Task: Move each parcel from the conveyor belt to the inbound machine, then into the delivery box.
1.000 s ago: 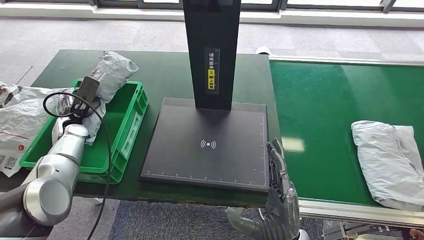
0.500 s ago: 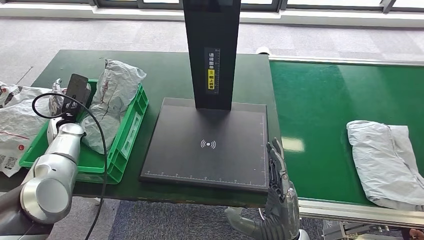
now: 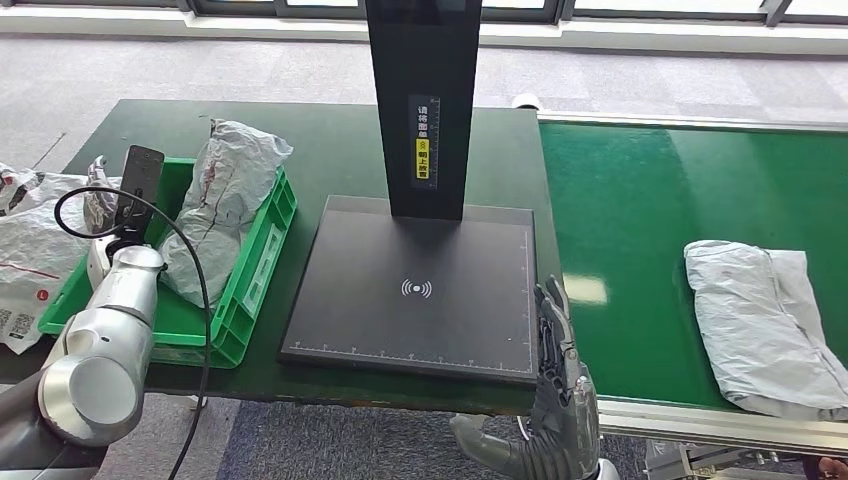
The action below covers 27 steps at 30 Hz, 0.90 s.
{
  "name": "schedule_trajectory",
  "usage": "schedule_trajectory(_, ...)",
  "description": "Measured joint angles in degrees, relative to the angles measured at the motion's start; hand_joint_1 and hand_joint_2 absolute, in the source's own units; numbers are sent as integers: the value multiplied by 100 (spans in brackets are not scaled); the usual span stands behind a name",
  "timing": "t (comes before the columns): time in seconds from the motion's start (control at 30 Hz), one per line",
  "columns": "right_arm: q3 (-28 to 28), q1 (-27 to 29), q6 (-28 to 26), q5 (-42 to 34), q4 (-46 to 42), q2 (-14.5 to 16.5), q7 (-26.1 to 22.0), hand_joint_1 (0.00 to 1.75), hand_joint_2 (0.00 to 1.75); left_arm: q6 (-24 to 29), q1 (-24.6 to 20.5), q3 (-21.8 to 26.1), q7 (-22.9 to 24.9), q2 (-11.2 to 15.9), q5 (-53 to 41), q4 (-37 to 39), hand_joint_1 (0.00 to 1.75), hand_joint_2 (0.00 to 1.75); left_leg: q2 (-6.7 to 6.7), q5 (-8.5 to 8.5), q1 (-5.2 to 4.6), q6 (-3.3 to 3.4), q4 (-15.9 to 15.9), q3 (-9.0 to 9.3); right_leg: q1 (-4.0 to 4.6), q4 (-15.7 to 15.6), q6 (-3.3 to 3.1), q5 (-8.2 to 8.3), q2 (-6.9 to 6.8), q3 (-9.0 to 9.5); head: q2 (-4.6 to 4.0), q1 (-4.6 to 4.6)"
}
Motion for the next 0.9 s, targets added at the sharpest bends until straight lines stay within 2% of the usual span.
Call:
schedule_trajectory(0.3, -1, -1, -28, 22, 1, 1, 11, 0, 175, 87, 2, 26, -107, -3, 69, -27, 0, 0, 0, 0, 0, 0, 0, 0, 0, 0, 0, 0, 0, 0, 0, 0)
schedule_trajectory(0.33, -2, -1, -66, 48, 1, 1, 28, 0, 175, 143, 5, 40, -280, -12, 190, -56, 0, 0, 0, 0, 0, 0, 0, 0, 0, 0, 0, 0, 0, 0, 0, 0)
schedule_trajectory(0.4, -21, -2, -222, 156, -2, 2, 149, 0, 175, 67, 43, 115, -944, -86, 736, -201, 0, 0, 0, 0, -1, 0, 0, 1, -2, 0, 0, 0, 0, 0, 0, 0)
schedule_trajectory(0.47, -95, -3, -443, 345, -3, 15, 392, 0, 175, -394, 204, 198, -1765, -258, 1537, -516, 0, 0, -1, -1, -7, 1, 0, 4, -8, 0, 1, -1, -1, 2, 0, 0)
schedule_trajectory(0.53, -278, -10, -630, 616, -1, 37, 755, 0, 175, -1031, 603, 195, -2367, -582, 2384, -1063, 0, 0, 1, -6, -18, 5, 0, 11, -19, -1, 5, -3, 0, 7, 0, -1)
schedule_trajectory(0.6, -609, -48, -737, 968, 25, 47, 1192, 0, 175, -1517, 1195, 0, -2652, -1009, 3219, -1792, 0, 0, 0, -16, -28, 14, 0, 20, -32, -2, 17, -12, -2, 17, 0, 0)
schedule_trajectory(0.7, -1279, -205, -823, 1828, 237, 2, 1925, 0, 175, -1950, 2060, -755, -2720, -1603, 4294, -2853, 0, 0, -16, -49, -48, 49, -2, 66, -65, -9, 56, -45, -16, 76, 0, -1)
schedule_trajectory(0.77, -1737, -361, -904, 2522, 627, -187, 2446, 0, 175, -2191, 2640, -1368, -2759, -1905, 4770, -3408, 0, 0, -23, -77, -61, 75, -3, 114, -80, -14, 81, -71, -25, 133, 0, -8)
schedule_trajectory(0.83, -2185, -562, -1113, 2768, 1209, -490, 2540, 0, 175, -2225, 3215, -1914, -2806, -2166, 5051, -3859, 0, 0, -28, -84, -63, 91, 4, 121, -83, -16, 97, -78, -35, 153, 0, -9)
schedule_trajectory(0.9, -2600, -794, -1287, 2631, 1805, -751, 2280, 0, 175, -2156, 3710, -2347, -2827, -2331, 5219, -4248, 0, 0, -27, -80, -63, 95, 16, 99, -82, -17, 105, -66, -36, 134, 0, -7)
